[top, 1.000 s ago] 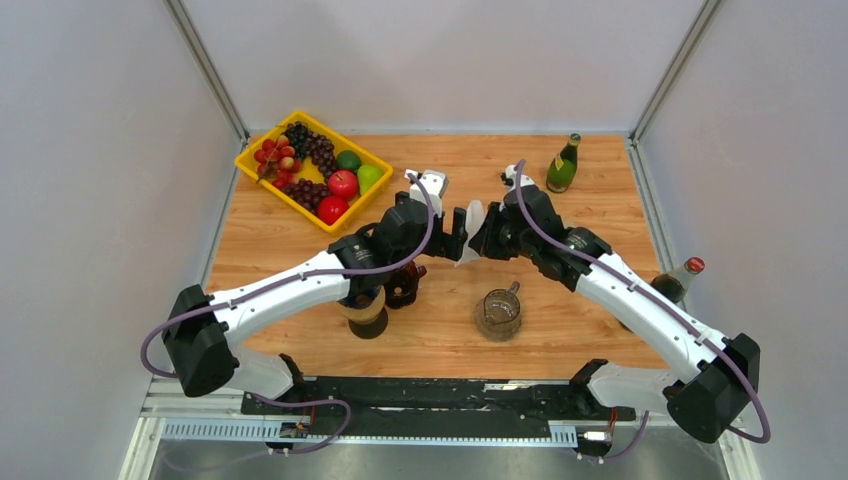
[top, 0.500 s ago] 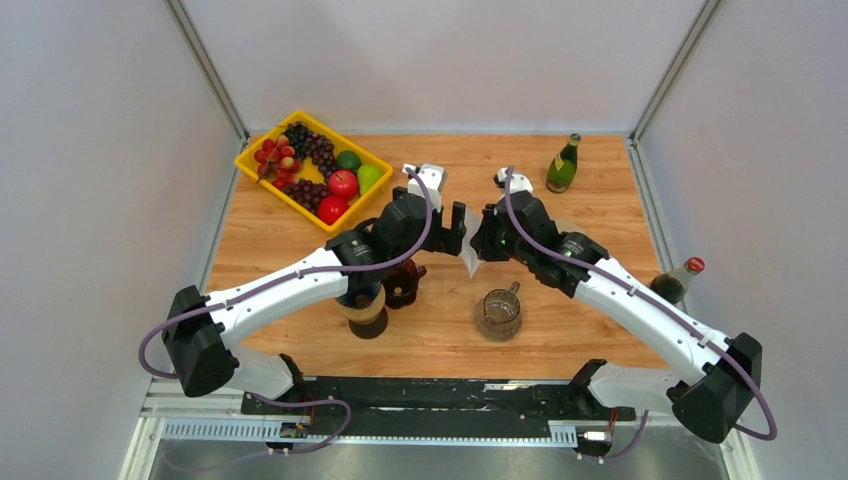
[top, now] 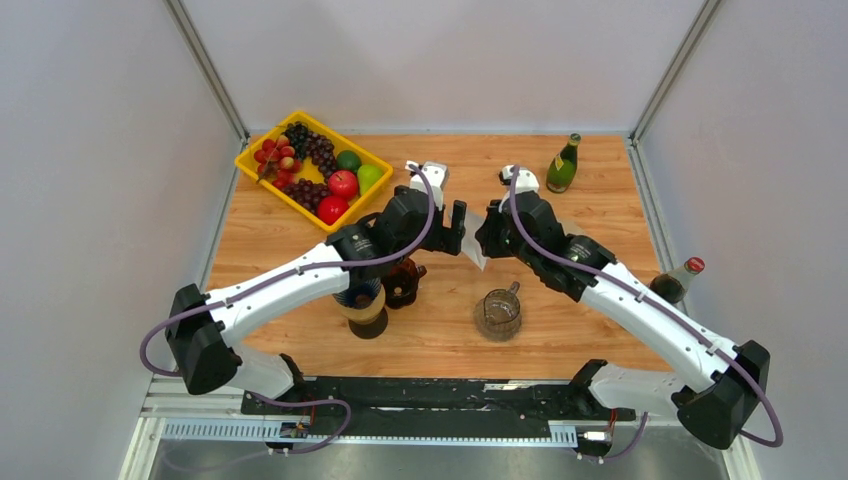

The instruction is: Place the coffee filter in the dripper

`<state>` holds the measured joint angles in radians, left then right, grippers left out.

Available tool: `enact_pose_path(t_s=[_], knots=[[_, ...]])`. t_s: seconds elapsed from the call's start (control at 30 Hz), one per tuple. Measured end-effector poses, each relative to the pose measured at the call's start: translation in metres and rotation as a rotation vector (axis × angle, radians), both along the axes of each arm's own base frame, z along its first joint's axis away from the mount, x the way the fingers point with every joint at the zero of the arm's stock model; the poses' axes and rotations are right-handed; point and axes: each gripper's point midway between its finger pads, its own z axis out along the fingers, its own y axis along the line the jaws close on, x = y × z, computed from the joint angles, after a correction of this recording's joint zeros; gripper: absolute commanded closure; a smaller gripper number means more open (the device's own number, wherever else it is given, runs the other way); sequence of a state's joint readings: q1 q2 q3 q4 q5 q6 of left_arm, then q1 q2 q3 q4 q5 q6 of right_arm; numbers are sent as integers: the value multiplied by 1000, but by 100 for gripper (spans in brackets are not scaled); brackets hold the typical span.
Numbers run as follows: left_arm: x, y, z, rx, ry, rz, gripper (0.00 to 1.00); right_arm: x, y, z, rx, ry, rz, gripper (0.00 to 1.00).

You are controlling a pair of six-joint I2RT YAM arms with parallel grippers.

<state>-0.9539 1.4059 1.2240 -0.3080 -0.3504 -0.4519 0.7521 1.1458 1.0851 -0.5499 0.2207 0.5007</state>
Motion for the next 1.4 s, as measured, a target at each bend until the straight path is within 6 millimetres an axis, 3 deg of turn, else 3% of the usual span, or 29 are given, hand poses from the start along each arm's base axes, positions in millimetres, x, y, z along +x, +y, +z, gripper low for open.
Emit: enact_pose_path(t_s=[0.47,0.73,1.4], knots=[[11,-8,38,-127,1,94,1,-14,10,-1,-61,-96,40,100],[7,-15,32,-129,29,58,7,-9,1,17,-25,-147,-24,100],[-4,-18,8,-67,89,-4,31,-1,-10,20,-6,-158,-130,100]])
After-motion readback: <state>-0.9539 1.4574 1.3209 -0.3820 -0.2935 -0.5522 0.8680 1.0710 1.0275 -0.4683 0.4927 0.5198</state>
